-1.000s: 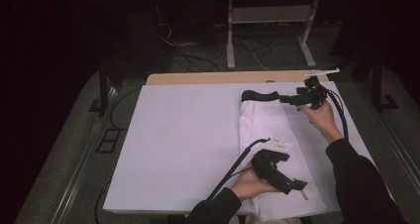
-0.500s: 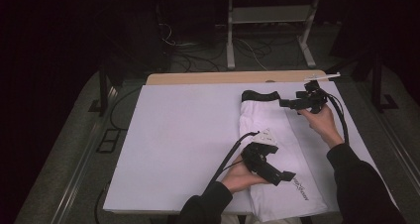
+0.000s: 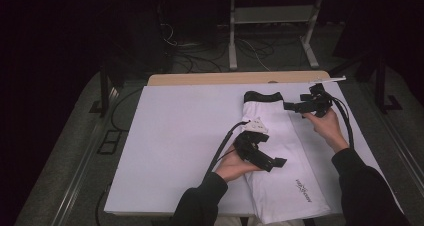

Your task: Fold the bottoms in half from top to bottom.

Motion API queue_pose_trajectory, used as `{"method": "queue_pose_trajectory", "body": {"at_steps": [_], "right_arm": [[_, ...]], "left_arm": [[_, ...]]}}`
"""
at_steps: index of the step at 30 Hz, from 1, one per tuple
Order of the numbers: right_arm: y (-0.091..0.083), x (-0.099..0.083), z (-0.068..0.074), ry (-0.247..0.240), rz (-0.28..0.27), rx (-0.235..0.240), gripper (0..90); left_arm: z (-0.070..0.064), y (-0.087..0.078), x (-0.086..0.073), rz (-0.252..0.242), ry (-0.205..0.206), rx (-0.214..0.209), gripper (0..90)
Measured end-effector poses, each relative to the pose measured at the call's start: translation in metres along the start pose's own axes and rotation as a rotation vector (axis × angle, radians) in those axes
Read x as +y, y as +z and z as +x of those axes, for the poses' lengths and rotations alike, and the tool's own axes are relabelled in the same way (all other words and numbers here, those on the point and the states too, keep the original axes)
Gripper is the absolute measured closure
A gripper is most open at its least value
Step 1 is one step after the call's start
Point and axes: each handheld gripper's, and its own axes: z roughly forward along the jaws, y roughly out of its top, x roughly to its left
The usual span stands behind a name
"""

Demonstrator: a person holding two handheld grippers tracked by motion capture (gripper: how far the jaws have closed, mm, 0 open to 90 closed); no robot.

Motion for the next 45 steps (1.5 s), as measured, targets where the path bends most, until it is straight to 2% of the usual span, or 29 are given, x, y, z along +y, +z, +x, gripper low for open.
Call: {"method": "queue_pose_trajectory", "body": {"at_steps": [9,19,24,29,45], "right_arm": [[-0.001,-0.008,-0.005,0.021,-0.002,0.007,0.0],[-0.002,-0.012,-0.007,0.034,0.006,0.017,0.0],[0.0,-0.015,-0.008,0.04,0.014,0.021,0.0],[0.0,-0.017,-0.009,0.051,0.018,0.024,0.0],[0.003,-0.019,-0.009,0.052,0.049,0.04,0.0]], "left_arm": [[0.021,-0.013,0.009,-0.023,-0.017,0.037,0.0],[0.04,-0.02,0.019,-0.009,-0.017,0.068,0.0],[0.054,-0.022,0.022,-0.018,-0.044,0.084,0.0],[0.067,-0.022,0.023,-0.015,-0.088,0.079,0.0],[0.104,-0.016,0.011,-0.019,-0.183,0.146,0.0]]}}
